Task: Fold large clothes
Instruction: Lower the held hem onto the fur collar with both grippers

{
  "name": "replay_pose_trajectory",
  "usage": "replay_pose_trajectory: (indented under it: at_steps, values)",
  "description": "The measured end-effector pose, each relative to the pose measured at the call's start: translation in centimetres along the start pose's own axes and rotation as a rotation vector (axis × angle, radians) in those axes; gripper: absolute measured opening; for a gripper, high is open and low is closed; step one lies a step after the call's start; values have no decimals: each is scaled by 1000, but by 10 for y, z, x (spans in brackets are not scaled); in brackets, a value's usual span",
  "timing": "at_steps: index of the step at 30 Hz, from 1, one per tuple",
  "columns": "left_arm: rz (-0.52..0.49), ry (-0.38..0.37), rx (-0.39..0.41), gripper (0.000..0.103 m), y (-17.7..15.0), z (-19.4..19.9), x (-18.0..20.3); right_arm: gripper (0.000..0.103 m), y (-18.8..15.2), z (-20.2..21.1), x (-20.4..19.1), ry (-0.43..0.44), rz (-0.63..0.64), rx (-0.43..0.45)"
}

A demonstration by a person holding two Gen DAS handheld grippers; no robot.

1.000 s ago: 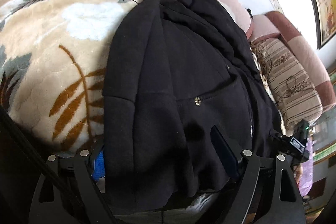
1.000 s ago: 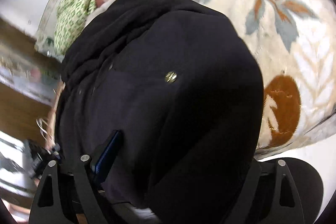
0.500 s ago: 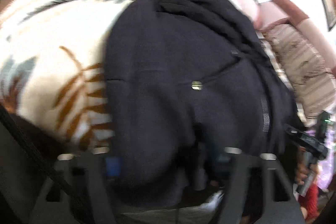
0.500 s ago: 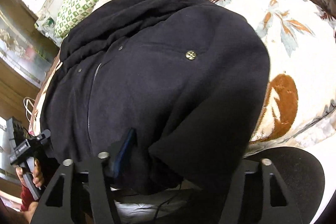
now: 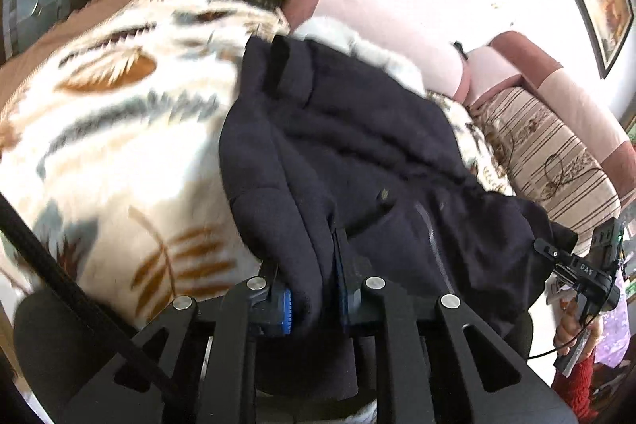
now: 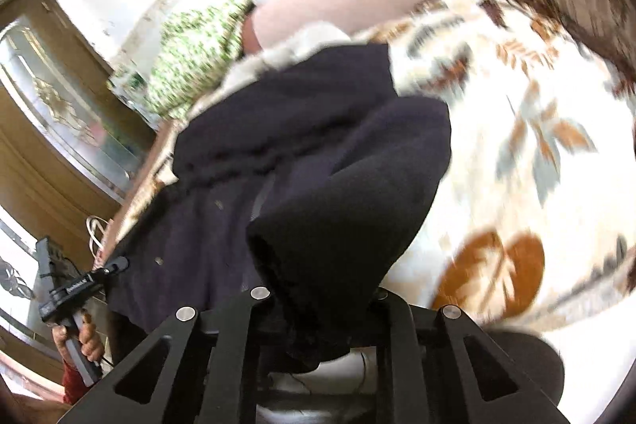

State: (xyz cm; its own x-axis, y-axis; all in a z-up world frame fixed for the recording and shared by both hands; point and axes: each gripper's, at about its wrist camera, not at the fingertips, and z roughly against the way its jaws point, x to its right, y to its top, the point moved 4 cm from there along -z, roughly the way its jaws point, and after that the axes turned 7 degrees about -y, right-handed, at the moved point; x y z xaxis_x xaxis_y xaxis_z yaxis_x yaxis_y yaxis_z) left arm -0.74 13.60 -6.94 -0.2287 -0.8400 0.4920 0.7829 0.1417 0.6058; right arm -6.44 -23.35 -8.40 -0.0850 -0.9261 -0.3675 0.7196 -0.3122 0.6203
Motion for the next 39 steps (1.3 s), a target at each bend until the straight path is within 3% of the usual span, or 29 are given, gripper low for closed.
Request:
replay_pose_trajectory:
  at_steps: [6, 12, 18, 23, 32, 39]
  values:
    - [-39, 12, 81, 15, 53, 0, 16, 15, 55, -5, -30, 18, 37, 91]
    - [-35, 47, 93, 15, 109, -34, 16, 15, 107, -36, -43, 19, 16, 127]
    - [29, 115, 68, 15, 174, -83, 0, 15, 161, -73, -30, -13, -68, 168]
    - [101, 169, 29, 15, 218, -140, -33, 15, 202, -130, -2, -79, -173, 166]
    - [233, 201, -54, 16, 258, -236, -82, 15, 234, -233, 38, -111, -283, 76]
    - [193, 270, -63, 16, 267, -284, -89, 16, 251, -282, 49, -148, -267, 41]
